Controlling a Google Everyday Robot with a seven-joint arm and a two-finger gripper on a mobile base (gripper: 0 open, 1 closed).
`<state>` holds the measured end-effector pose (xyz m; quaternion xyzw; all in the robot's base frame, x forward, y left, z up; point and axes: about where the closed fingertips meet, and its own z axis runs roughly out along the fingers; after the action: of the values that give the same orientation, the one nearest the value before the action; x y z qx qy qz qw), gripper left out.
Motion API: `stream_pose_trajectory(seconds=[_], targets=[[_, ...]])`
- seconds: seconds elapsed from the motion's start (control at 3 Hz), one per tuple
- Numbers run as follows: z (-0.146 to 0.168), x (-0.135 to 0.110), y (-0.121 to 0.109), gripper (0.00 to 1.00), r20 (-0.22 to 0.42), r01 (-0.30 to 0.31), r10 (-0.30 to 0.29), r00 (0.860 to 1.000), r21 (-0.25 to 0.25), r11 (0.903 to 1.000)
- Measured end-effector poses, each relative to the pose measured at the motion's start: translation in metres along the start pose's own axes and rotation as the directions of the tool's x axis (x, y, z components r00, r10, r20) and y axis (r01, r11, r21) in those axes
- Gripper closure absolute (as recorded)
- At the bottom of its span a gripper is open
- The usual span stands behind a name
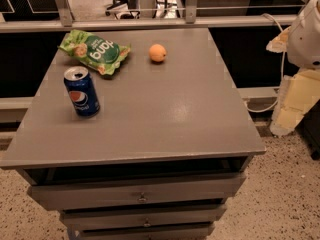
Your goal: Move orange near pepsi can
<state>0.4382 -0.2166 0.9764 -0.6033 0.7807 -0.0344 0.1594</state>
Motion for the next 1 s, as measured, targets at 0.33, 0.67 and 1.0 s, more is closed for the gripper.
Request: stream_pose_trajectory(seconds=[0.33, 0.67, 1.0], targets=[[0.0, 0.0, 0.0, 0.0, 0.002, 0.0, 0.0, 1.0, 0.002, 1.0], [0.006, -0.001, -0.028, 0.0, 0.132, -0.153, 0.148, 0.98, 0.029, 0.9878], [0.011, 0.001, -0.064, 0.0, 0.274, -0.311, 0.279, 0.92, 0.083, 0.9466]])
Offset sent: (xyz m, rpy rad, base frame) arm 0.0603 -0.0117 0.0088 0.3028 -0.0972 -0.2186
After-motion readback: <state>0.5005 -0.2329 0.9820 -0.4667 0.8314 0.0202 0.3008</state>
